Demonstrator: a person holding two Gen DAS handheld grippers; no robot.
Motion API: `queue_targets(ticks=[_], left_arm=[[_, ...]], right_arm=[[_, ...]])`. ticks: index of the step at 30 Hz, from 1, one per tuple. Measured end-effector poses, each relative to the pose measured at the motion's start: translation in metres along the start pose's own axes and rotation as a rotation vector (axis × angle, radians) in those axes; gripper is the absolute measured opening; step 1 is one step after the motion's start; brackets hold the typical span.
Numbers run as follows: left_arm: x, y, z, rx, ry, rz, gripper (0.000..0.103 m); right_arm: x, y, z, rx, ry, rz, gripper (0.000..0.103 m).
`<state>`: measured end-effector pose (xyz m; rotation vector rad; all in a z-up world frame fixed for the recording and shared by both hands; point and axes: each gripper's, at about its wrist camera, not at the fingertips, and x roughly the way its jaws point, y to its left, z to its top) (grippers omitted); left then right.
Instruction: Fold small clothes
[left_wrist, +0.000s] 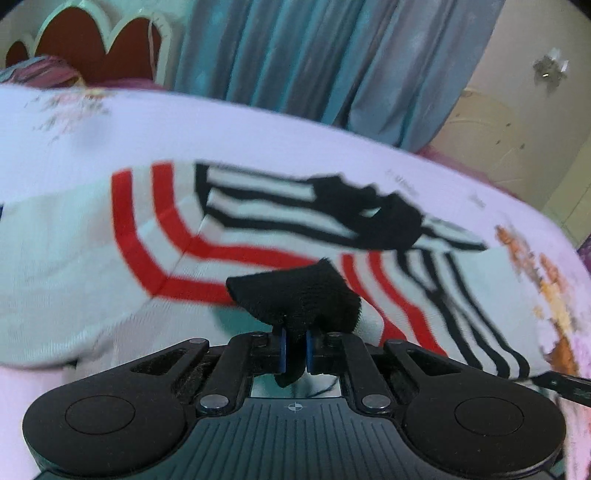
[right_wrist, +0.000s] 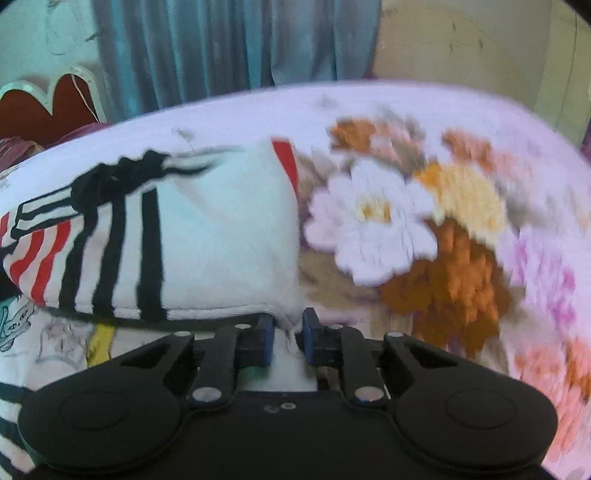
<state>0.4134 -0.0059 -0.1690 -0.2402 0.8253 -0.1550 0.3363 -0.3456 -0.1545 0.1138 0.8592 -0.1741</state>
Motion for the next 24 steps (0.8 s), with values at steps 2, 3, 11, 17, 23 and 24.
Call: queue_targets(ticks=[2,3,11,17,23,24], left_arm=[[0.001,0.001,-0.003,0.012,0.004,0.010,0.009],[0.000,-0.002,-0.003,0.032,0.005,0.017,0.009],[-0.040,0.000,0.002,0.031,-0.087,0.090,0.079],[-0.026,-0.016,0.014,0.030,-0.088,0.059,0.079],[0.011,-0.031,0.004,0.114,0.000,0.120,0.079],[0.016,-0.028,0.001,0.107,0.011,0.119,0.079]], right_arm=[[-0.003,-0.002,-0.003,-0.018,0.012,0.020,0.015],[-0.007,-0.002,-0.003,-0.029,0.014,0.028,0.018],[-0.033,-0.023,0.015,0.064,-0.060,0.110,0.042],[0.007,-0.025,0.050,0.101,-0.048,0.124,0.042],[0.049,-0.018,0.078,0.135,-0.035,0.143,0.042],[0.055,-0.016,0.083,0.135,-0.035,0.146,0.041]])
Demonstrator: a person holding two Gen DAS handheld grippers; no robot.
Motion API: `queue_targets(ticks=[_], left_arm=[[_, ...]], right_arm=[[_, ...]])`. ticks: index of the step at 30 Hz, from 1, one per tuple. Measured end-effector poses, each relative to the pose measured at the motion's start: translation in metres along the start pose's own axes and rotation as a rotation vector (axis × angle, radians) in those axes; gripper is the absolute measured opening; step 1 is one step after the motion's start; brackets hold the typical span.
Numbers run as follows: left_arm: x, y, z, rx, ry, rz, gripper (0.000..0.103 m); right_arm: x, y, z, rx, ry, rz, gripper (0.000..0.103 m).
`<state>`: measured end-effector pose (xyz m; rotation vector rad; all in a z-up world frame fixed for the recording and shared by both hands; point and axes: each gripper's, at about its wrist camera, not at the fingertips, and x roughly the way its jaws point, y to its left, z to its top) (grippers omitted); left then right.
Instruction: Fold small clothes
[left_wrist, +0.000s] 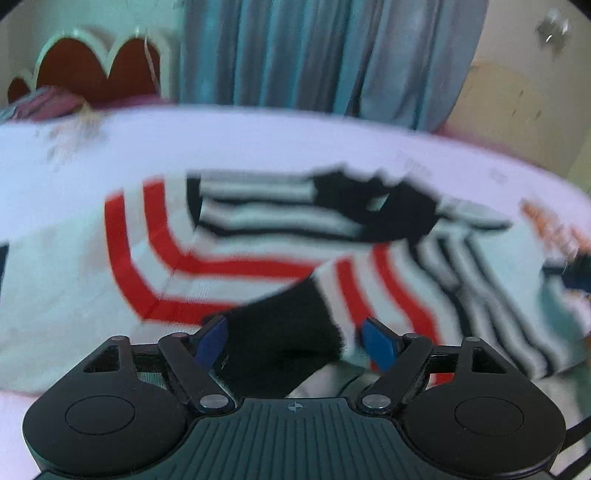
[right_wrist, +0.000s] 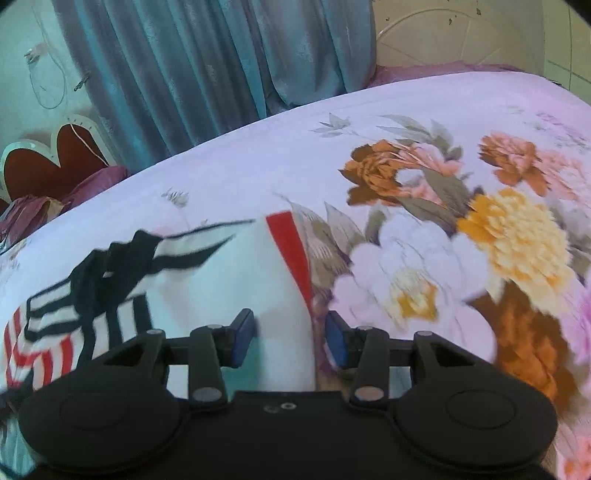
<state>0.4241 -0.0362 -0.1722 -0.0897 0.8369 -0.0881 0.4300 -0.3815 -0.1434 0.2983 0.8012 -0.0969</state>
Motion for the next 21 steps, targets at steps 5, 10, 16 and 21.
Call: queue_targets(ticks=[5,10,16,21], left_arm=[[0.000,-0.002,-0.001,0.012,-0.010,0.006,0.079],[-0.001,-0.003,-0.002,0.016,-0.011,0.006,0.079],[-0.004,-0.004,0.005,-0.011,-0.018,0.006,0.079],[0.000,-0.005,0.005,0.012,-0.007,0.016,0.079]], right_arm=[[0.027,-0.002,0.019,0.050,0.008,0.005,0.020],[0.041,0.002,0.019,-0.033,0.004,-0.082,0.014],[0.026,0.016,0.019,-0.102,-0.050,-0.103,0.047],[0.034,0.013,0.016,-0.090,-0.019,-0.142,0.031]])
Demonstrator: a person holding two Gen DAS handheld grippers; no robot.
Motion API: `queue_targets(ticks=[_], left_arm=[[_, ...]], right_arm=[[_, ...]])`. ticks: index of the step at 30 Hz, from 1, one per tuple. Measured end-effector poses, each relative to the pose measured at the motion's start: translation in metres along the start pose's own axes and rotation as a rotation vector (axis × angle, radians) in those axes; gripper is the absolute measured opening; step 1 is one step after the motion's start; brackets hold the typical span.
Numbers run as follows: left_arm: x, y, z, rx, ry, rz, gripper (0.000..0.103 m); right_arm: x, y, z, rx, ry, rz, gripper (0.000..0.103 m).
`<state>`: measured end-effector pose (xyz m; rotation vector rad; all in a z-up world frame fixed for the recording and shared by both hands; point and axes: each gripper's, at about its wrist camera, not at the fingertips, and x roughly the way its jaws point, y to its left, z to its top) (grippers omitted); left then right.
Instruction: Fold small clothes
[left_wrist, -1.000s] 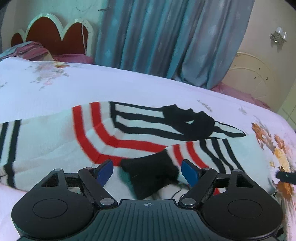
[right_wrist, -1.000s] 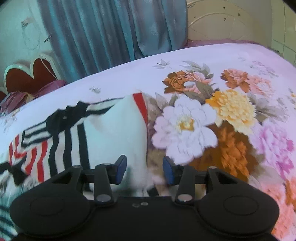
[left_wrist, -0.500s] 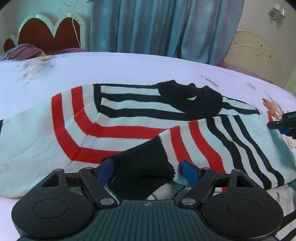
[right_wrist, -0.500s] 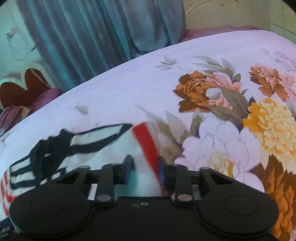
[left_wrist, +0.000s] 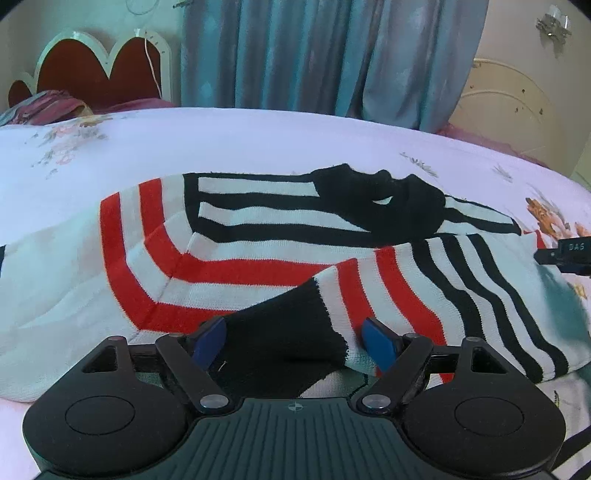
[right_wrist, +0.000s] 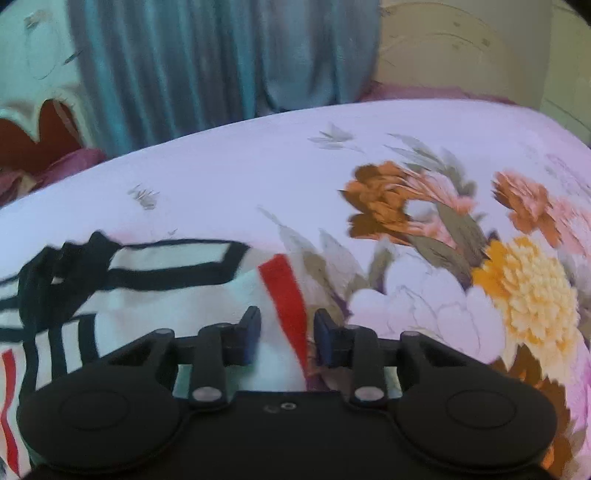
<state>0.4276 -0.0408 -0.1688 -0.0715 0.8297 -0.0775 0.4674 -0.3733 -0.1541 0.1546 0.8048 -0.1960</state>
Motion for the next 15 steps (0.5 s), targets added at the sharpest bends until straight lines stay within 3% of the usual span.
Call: queue_targets(ticks=[2,11,15], left_arm=[[-0.005,0.003,0.002,-0.017,0.001,0.001,0.079],[-0.034,0.028,-0.004,-0.075,0.006,0.025,0.079],[-0.056,0.061,-0.013,-0.131,0.000,0.065,0.083]], right_arm=[[-0.010,0.003,0.000,-0.004,-0.006,0.003,0.035],[-0.068,0.052,-0.037,-0.110,-0.023,0.166,0.050],[-0.085,0.082,-0.057,-0.150,-0.005,0.226,0.050]])
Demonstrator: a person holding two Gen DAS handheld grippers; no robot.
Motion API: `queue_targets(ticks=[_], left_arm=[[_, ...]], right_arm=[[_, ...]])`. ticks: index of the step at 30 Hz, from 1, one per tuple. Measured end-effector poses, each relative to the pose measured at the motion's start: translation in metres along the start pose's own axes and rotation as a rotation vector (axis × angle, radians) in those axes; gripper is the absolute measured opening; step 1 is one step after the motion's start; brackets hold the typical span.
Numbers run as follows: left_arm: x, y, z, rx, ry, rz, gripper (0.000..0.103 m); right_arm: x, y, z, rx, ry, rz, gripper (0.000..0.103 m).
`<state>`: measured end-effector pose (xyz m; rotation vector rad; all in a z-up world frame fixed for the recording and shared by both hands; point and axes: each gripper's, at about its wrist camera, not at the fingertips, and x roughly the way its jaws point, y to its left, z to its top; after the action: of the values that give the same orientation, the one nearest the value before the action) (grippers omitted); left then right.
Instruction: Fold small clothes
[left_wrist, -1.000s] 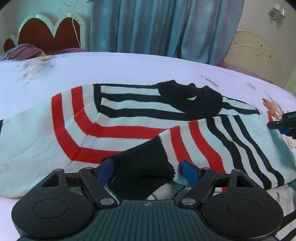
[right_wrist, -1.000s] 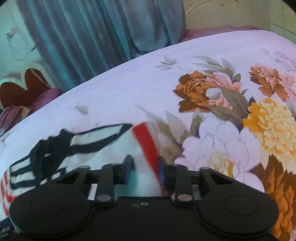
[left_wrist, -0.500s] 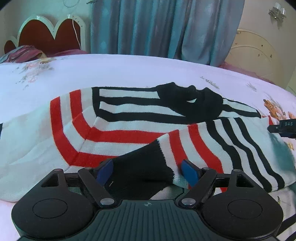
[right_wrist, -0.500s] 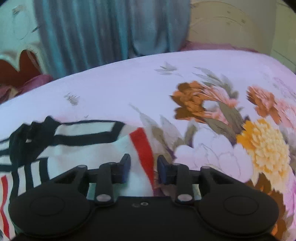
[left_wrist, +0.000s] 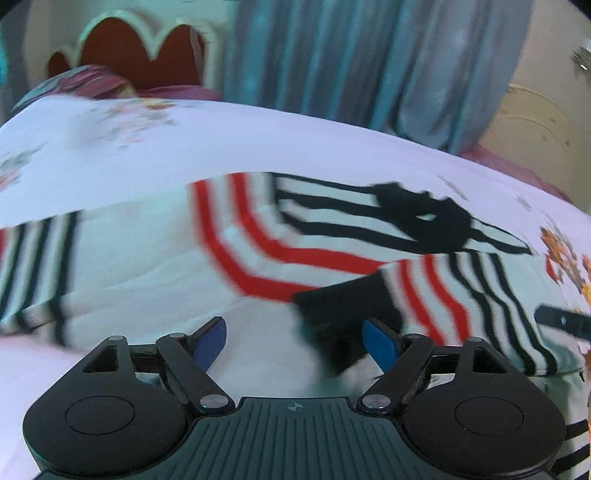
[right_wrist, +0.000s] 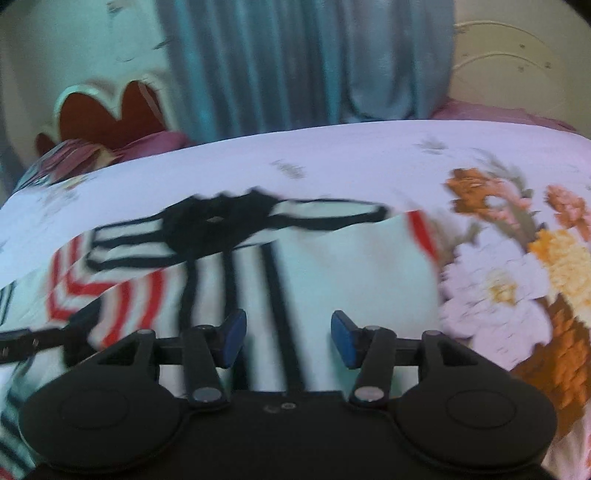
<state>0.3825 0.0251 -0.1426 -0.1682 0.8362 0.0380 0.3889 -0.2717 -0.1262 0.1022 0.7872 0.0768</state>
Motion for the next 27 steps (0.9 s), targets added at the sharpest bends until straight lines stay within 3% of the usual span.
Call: queue_targets(ticks=[9,14,21,27], left_arm=[[-0.037,0.130,-0.016,-0.238,-0.014,0.160,0.088],[-0.047,0.202,-0.028,-0.404,-0.028,0.205,0.088],[-0.028,0.275,-0.032,-0.600,-0.065,0.192,0.088],[-0.011,0.295,-0.025,-0.612,-0.135,0.144,0.088]], right_arm=[[0.001,0.087,-0.013,-0.104,0.005,0.090,0.050],[0.011,0.130,-0.013,-0.124,0.007,0.118,0.049],[0.025,0.173,-0.014,-0.155,0.011,0.122,0.049],[0.038,0.186,-0.014,-0.145,0.021,0.086,0.048]])
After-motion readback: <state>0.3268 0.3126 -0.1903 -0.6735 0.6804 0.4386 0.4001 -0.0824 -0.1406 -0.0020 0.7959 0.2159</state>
